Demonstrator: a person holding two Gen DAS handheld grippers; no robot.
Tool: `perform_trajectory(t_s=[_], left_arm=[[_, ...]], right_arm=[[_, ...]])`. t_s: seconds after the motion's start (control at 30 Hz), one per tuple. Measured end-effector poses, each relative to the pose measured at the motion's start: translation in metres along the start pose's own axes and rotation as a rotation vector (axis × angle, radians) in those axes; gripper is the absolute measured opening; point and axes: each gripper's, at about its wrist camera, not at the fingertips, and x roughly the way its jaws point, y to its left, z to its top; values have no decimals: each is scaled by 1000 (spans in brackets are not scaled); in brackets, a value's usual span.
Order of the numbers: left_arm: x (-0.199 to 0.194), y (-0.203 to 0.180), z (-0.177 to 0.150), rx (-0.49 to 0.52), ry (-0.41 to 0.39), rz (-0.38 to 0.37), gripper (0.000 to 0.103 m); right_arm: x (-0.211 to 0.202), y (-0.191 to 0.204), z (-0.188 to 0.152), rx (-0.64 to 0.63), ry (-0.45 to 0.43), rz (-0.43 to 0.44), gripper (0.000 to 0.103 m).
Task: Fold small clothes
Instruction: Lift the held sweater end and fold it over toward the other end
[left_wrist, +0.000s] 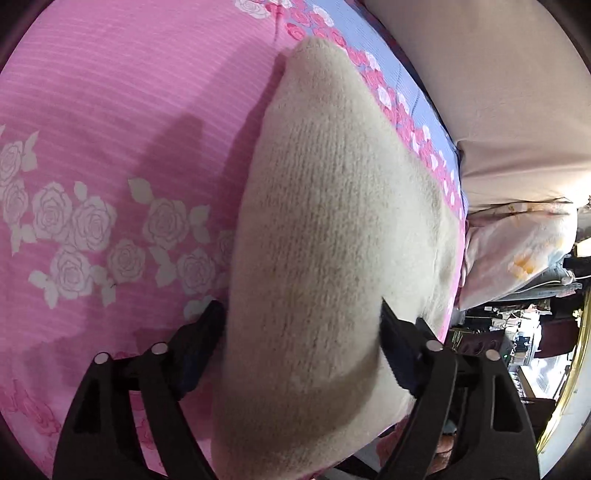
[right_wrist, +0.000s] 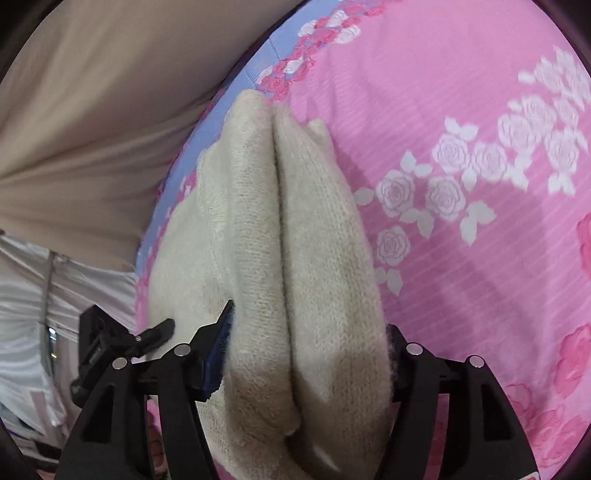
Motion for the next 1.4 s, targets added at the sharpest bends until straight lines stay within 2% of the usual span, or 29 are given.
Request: perform_trajectory(t_s=[0.03,0.07,0.1,0.13,0.2,0.3,0.47,0.57,0.73,0.87,0.97,1.07,1.2,1.3,1.37,1.4], left_arm=[[1,-1,-1,5,-3,1,80],[4,-5,0,15,-2,0,75],[8,-10,1,29,16,-25,64],[9,-15,8,27,16,-22,59],[0,-24,8,49,12,-26,52],[-23,-46,14,98,-7,-49,50],[-85,-96,17,208,-58,-149,50],[-132,-132,16,300,-126,-207,50],[-214,-179,15,437,-284,-290,51],[-287,-195,15,529,-419,-330,51],[-328,-197,16,570,-497,-345,52],[-375,-191,19,600,-585,-361,52],[-413,-167,20,615,-663,-340,54],[-427,-135,35,572,-664,-309,56],[-422,-104,52,528,-643,-265,57],[-417,-90,59,507,-629,-242,58]], right_arm=[[3,-6,1,27,10,30,58],[3,-11,3,45,16,63,51],[1,-12,4,48,15,67,45],[-1,-9,5,36,11,59,40],[-14,7,7,-8,-16,40,36],[-45,36,10,-49,-86,64,35],[-111,100,25,-164,-209,105,35],[-148,141,33,-249,-287,139,35],[-193,237,35,-405,-419,242,35],[-213,301,32,-509,-474,317,35],[-223,349,26,-596,-503,370,35],[-223,396,16,-671,-517,430,35],[-199,433,4,-714,-493,474,36],[-153,445,-1,-701,-445,465,37],[-109,442,-4,-664,-398,429,38],[-82,436,-6,-639,-368,405,41]])
